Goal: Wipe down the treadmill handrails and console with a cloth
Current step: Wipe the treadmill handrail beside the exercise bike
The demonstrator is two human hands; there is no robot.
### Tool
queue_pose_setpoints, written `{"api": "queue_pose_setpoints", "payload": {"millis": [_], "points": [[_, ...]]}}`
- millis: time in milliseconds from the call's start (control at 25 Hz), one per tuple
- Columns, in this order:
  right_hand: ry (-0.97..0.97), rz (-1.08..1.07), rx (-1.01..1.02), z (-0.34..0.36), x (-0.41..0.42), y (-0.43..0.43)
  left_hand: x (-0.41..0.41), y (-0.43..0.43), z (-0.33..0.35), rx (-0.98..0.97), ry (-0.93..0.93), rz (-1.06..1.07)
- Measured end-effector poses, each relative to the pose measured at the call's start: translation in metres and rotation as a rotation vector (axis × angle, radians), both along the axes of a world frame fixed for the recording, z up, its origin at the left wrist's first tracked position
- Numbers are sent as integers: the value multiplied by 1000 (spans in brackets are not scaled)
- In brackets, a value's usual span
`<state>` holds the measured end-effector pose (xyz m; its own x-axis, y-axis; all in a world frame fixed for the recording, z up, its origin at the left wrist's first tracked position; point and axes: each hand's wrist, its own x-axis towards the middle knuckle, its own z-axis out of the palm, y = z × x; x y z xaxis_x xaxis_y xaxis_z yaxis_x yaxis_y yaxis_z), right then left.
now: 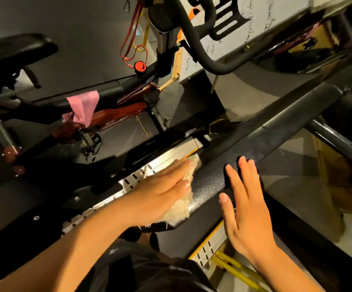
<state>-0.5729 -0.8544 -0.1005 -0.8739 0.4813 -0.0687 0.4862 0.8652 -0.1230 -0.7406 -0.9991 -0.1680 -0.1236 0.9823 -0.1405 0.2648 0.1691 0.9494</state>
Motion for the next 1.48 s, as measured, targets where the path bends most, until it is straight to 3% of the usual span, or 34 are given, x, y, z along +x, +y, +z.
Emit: {"api": "queue_pose_setpoints", "payload": {"millis": [200, 320, 520, 680, 800, 960, 1040, 1160, 1320, 1480], "points": [[190, -91, -289, 45, -6, 45, 12, 119, 33, 52, 443, -29], [418, -218, -173, 56, 1, 66, 12, 172, 47, -14, 565, -69], [594, -319, -186, 42, 39, 81, 32, 108, 36, 123, 986, -84], [622, -331, -272, 20, 69, 76, 38, 114, 42, 148, 1107, -335], [723, -323, -353, 10, 66, 84, 39, 201, 53, 120, 1199, -285], [888, -437, -383, 9, 34, 128, 43, 288, 63, 82, 960, -241], [885, -366, -376, 4, 11, 142, 41, 269, 62, 56, 832, -225], [681, -201, -192, -22, -14, 126, 38, 196, 63, 49, 687, -138], [545, -189, 42, -29, -12, 166, 40, 160, 60, -5, 741, 8], [595, -472, -83, -17, -8, 250, 44, 167, 60, -12, 741, 28]]}}
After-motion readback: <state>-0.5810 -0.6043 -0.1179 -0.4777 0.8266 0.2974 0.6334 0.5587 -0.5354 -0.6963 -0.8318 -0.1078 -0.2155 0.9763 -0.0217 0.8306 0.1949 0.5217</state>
